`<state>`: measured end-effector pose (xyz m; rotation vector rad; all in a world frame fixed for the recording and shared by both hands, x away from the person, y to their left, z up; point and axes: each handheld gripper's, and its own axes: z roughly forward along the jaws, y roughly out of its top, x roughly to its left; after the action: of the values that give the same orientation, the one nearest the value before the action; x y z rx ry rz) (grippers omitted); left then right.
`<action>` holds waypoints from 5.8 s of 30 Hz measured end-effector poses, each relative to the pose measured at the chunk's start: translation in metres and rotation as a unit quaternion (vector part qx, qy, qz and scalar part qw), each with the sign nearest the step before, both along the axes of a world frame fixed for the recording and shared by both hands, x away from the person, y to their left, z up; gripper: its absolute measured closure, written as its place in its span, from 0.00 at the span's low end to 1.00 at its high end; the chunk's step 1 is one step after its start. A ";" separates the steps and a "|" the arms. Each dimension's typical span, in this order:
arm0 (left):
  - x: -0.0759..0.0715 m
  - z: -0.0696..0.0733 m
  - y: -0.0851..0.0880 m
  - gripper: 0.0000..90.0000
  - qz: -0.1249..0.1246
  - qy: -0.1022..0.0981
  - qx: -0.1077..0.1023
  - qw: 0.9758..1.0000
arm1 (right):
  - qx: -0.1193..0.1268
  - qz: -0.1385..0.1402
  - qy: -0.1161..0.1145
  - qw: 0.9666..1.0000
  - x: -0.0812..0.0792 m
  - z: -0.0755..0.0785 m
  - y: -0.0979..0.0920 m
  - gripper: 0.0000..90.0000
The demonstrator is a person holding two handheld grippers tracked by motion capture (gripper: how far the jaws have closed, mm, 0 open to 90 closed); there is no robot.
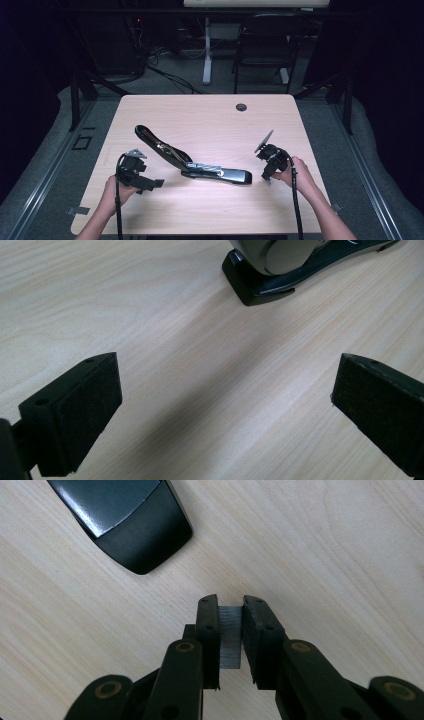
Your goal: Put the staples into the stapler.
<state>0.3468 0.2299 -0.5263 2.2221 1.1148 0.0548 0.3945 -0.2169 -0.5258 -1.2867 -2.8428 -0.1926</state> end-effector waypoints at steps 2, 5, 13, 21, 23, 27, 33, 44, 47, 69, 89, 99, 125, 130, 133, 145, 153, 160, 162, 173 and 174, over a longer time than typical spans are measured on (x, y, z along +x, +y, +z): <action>0.001 -0.001 0.000 0.00 -0.002 0.004 0.001 1.000 | 0.002 -0.002 -0.003 1.000 0.000 0.000 -0.001 0.87; 0.001 -0.003 0.000 0.00 -0.002 0.007 0.002 1.000 | 0.017 -0.020 -0.018 0.999 -0.001 -0.002 -0.002 0.87; 0.000 -0.001 0.000 0.00 -0.004 0.004 0.003 1.000 | 0.003 -0.004 -0.022 1.000 0.001 0.007 -0.004 0.87; 0.002 -0.003 0.001 0.00 -0.004 0.010 0.001 1.000 | 0.018 -0.010 -0.039 0.999 0.003 0.014 -0.006 0.87; 0.003 -0.003 0.000 0.00 -0.005 0.009 0.002 1.000 | 0.019 -0.011 -0.043 0.999 0.005 0.016 -0.007 0.87; 0.004 -0.003 -0.003 0.00 -0.009 0.007 0.002 1.000 | 0.019 -0.008 -0.048 0.999 0.006 0.018 -0.009 0.87; 0.004 -0.004 -0.004 0.00 -0.008 0.008 0.003 1.000 | 0.024 -0.001 -0.065 0.998 0.006 0.024 -0.008 0.87; 0.004 -0.004 -0.002 0.00 -0.008 0.005 0.005 1.000 | 0.036 0.027 -0.090 0.995 0.011 0.032 0.007 0.87; 0.004 -0.004 -0.003 0.00 -0.010 0.004 0.004 1.000 | 0.041 0.023 -0.097 0.994 0.013 0.033 0.013 0.87; 0.006 -0.003 -0.003 0.00 -0.003 0.004 -0.004 1.000 | 0.057 0.052 -0.106 0.991 0.023 0.036 0.048 0.87; 0.006 -0.004 -0.003 0.00 -0.002 0.003 -0.005 1.000 | 0.086 0.087 -0.109 0.987 0.032 0.040 0.076 0.87; 0.006 -0.004 -0.002 0.00 -0.002 0.003 -0.005 1.000 | 0.095 0.101 -0.111 0.984 0.034 0.038 0.088 0.87; 0.004 -0.004 0.001 0.00 -0.003 0.006 -0.004 1.000 | 0.128 0.155 -0.111 0.973 0.033 0.041 0.118 0.87; 0.004 -0.004 0.000 0.00 -0.002 0.005 -0.006 1.000 | 0.132 0.168 -0.109 0.971 0.032 0.041 0.123 0.87; 0.004 -0.004 0.000 0.00 -0.003 0.006 -0.006 1.000 | 0.136 0.173 -0.109 0.969 0.031 0.042 0.124 0.87; 0.004 -0.003 0.000 0.00 -0.004 0.004 -0.004 1.000 | 0.139 0.208 -0.099 0.963 0.026 0.041 0.136 0.87; 0.004 -0.003 -0.001 0.00 -0.006 0.006 -0.005 1.000 | 0.140 0.224 -0.088 0.960 0.025 0.037 0.141 0.87; 0.004 -0.004 0.000 0.00 -0.005 0.007 -0.005 1.000 | 0.137 0.237 -0.082 0.958 0.026 0.034 0.142 0.87; 0.004 -0.004 -0.001 0.00 -0.006 0.008 -0.005 1.000 | 0.132 0.241 -0.081 0.958 0.027 0.033 0.142 0.87; 0.004 -0.005 -0.001 0.00 -0.006 0.009 -0.006 1.000 | 0.134 0.251 -0.074 0.956 0.028 0.029 0.140 0.87; 0.004 -0.005 -0.001 0.00 -0.006 0.009 -0.006 1.000 | 0.132 0.252 -0.073 0.956 0.028 0.029 0.140 0.87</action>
<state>0.3513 0.2291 -0.5309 2.2231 1.1077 0.0234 0.4222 -0.0768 -0.4966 -0.4949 -3.0116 -0.6472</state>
